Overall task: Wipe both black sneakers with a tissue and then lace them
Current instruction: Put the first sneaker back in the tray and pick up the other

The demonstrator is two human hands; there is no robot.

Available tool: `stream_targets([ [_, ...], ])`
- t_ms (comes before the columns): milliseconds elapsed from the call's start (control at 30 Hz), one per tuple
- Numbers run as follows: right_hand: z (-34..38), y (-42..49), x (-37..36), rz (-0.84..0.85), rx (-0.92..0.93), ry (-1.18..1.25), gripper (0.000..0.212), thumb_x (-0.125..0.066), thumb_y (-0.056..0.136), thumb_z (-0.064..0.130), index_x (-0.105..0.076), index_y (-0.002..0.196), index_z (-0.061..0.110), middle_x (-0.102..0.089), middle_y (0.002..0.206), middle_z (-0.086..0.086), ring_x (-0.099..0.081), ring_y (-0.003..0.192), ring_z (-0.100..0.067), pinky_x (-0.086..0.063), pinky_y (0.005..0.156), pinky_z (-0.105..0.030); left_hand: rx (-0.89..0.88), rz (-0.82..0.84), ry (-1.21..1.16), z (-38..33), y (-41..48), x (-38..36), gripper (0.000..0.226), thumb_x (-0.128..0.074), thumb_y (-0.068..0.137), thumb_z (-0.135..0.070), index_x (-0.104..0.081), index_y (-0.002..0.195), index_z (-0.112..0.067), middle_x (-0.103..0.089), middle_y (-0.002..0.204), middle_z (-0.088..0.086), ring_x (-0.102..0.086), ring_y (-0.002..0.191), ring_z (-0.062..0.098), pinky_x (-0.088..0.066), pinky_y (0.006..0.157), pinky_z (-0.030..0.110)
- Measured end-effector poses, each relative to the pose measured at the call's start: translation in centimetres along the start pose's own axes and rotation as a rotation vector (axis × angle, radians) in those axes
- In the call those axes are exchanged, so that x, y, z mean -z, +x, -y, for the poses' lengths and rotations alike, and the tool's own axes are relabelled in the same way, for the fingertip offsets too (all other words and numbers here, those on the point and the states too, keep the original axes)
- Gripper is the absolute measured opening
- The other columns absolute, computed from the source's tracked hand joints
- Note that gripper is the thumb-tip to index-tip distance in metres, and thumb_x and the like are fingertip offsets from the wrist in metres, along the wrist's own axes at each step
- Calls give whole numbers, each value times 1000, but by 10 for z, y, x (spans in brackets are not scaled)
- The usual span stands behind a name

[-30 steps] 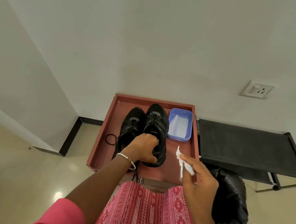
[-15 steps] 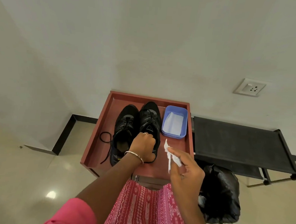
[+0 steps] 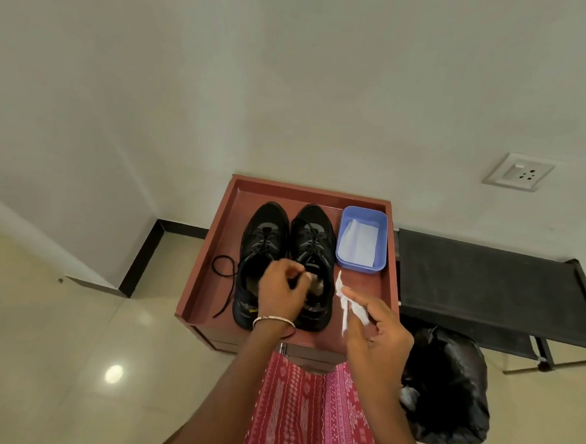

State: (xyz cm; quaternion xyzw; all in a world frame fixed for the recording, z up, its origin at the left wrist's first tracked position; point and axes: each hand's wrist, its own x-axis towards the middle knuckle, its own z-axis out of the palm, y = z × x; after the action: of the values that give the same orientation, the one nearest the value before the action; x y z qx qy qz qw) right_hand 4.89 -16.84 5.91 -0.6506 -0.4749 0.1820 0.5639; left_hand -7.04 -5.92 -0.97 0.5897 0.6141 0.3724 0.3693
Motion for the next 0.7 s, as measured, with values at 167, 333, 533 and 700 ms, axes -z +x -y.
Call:
stream_targets([
  [167,1,-1,-6,15,-14,25,38,-65,84,-13,-77,106,15,-75,98,12,-71,86,-9,-56,68,-22,887,-330,-793,-14,20,43,35,-56,95,-6,-57,128,4,-64,100,17,-57,78,23,-56,68,30],
  [333,-1,-1,-12,11,-55,55,38,-65,85,-12,-77,106,18,-75,96,11,-70,78,-13,-51,62,-18,1054,-128,-1184,-15,37,51,54,-54,97,-18,-40,145,3,-48,143,20,-47,133,35,-35,113,39],
  [533,-6,0,-9,13,-120,67,42,-63,84,-15,-77,106,17,-75,92,12,-68,68,-15,-50,57,-18,960,-228,-1197,-10,48,26,47,-66,92,-32,-56,131,-9,-60,118,12,-58,103,24,-50,81,31],
  [700,-7,3,-5,-2,-163,93,41,-62,84,-17,-77,103,17,-74,89,15,-65,65,-15,-51,54,-20,978,-311,-1140,15,64,4,79,-79,72,-48,-54,140,-14,-62,132,11,-64,105,27,-53,76,35],
])
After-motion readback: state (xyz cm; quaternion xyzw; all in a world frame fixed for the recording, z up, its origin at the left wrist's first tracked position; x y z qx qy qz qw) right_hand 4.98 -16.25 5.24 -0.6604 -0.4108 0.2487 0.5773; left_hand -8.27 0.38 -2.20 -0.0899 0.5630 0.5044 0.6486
